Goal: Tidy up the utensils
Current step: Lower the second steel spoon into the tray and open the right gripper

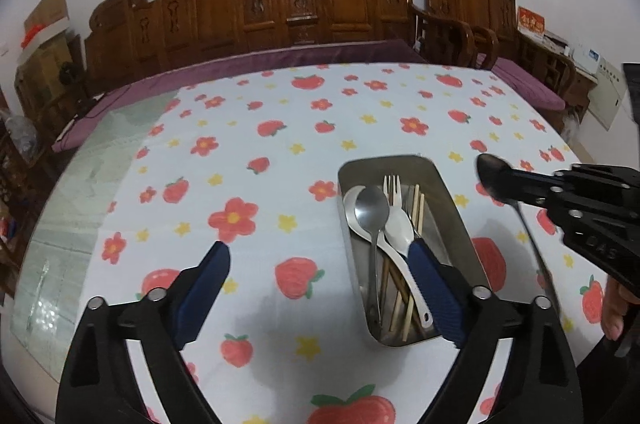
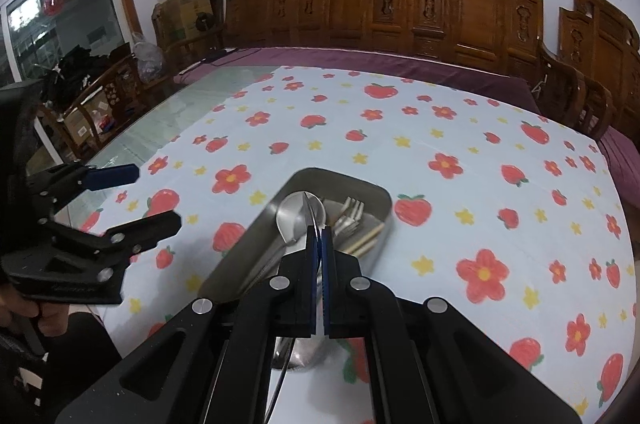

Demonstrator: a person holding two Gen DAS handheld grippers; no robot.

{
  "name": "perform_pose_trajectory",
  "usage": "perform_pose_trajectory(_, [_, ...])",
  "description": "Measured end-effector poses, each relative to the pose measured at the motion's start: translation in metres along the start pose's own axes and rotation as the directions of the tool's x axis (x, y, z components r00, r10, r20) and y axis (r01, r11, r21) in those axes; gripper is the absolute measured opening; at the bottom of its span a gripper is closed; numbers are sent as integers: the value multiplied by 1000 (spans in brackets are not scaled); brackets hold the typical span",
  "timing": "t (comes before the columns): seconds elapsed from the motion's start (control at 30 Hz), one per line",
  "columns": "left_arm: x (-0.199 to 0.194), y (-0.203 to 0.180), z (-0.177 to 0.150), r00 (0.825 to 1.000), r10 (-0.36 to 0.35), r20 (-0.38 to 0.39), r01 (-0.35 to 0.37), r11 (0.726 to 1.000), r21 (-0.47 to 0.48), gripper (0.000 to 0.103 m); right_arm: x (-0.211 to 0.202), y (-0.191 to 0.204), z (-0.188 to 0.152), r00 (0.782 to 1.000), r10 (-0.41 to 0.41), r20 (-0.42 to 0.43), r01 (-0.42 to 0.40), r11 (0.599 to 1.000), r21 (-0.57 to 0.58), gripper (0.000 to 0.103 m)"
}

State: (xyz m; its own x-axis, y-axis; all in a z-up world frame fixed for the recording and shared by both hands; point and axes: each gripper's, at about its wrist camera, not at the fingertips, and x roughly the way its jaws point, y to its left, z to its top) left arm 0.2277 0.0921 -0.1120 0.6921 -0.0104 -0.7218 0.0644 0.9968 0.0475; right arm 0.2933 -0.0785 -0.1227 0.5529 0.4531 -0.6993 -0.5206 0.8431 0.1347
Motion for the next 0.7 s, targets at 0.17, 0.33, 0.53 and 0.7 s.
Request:
perform_pose_trajectory(0.17, [-8,6,0,1000,7,11,-7,1000,3,95,12,6,9,1000,13,-2,-13,1000,3,2])
perform_pose_trajectory(0.33, [-12,10,-2,1000,13,14,-13,1000,7,95,29,4,14,1000,15,-12,-15,1000,22,2])
perform_pose_trajectory(0.53, [-13,17,-5,1000,20,13,-20,1000,3,95,52,-1,13,999,21,-33,-19,997,73,2])
perform_pose_trajectory(0.7, [-14,23,-8,1000,23,10,-23,1000,-5,95,72,-3,13,998,36,-44,-30,991,130,3])
